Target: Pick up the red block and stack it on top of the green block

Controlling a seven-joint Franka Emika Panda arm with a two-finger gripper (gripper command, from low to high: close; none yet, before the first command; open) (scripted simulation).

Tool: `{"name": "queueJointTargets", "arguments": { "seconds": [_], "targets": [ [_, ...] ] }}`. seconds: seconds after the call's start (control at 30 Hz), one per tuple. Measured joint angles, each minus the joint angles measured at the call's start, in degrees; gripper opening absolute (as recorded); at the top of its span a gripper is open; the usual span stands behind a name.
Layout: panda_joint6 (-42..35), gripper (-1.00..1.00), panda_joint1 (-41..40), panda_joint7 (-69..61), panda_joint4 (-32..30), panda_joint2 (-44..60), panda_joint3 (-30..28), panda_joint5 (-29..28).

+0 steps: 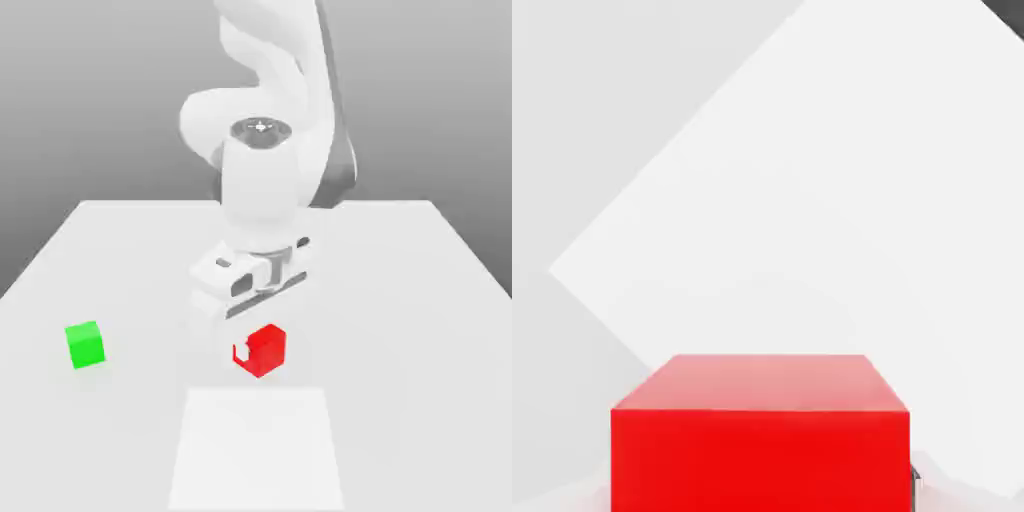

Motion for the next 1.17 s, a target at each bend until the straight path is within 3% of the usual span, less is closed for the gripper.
{"name": "queueJointTargets", "arguments": {
  "seconds": [0.53,0.8,0.97,1.17],
  "targets": [
    [-6.3,-1.00,-26.3,-6.6,2.9,-4.2,-19.8,-9.5],
    [-1.0,-1.00,-19.5,-17.2,3.2,2.5,-24.8,5.0],
    [2.2,-1.00,-16.6,-24.0,3.4,7.3,-24.9,14.6],
    [6.3,-1.00,-16.0,-27.8,3.7,12.1,-24.3,20.1]
  ]
}}
